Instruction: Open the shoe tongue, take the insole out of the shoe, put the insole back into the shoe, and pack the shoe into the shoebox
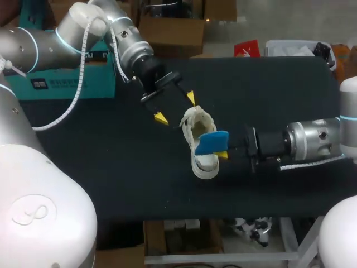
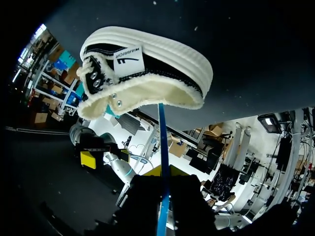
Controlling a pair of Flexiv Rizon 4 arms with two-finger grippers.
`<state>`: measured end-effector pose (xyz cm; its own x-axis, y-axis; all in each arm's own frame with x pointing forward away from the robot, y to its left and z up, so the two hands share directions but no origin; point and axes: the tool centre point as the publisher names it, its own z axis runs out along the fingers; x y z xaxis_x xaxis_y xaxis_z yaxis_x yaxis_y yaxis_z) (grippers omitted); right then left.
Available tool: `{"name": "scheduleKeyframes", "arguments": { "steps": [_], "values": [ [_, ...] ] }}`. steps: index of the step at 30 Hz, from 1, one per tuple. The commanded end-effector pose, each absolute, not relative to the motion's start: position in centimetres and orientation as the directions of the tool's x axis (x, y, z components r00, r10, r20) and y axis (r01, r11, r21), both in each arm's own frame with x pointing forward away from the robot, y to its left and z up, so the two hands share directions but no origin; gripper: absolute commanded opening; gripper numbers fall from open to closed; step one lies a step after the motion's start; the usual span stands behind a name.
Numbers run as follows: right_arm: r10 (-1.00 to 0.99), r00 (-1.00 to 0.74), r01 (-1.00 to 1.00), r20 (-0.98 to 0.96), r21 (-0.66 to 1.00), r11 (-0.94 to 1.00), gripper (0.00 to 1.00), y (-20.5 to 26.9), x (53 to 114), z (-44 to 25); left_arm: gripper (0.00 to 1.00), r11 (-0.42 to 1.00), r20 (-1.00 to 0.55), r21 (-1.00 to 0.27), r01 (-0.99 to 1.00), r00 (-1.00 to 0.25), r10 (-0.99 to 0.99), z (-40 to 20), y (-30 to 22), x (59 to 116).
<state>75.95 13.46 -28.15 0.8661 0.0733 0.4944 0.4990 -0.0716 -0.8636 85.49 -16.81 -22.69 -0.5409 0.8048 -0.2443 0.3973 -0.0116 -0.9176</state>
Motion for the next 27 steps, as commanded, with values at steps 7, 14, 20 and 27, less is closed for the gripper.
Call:
{"name": "scheduleKeyframes", "arguments": {
  "steps": [7, 14, 20, 27],
  "values": [
    [0.049, 0.862, 0.507, 0.505, -0.857, -0.094, 0.0, 13.1, 76.5, -28.2, 1.0, 0.024, -0.359, -0.906, 0.422, -0.799, 0.483, -23.3, -17.7, 84.2],
    [0.021, 0.857, 0.514, 0.515, -0.85, -0.111, 0.0, 13.3, 76.9, -28.4, 1.0, 0.083, -0.427, -0.861, 0.502, -0.802, 0.418, -26.0, -19.4, 82.1],
    [-0.013, 0.845, 0.528, 0.534, -0.839, -0.131, 0.0, 13.3, 77.3, -28.5, 1.0, 0.079, -0.469, -0.843, 0.531, -0.8, 0.375, -26.9, -19.5, 81.8],
    [-0.059, 0.833, 0.534, 0.55, -0.828, -0.171, 0.0, 13.3, 77.7, -28.7, 1.0, 0.068, -0.512, -0.826, 0.559, -0.796, 0.322, -27.5, -19.3, 81.5]
  ]
}}
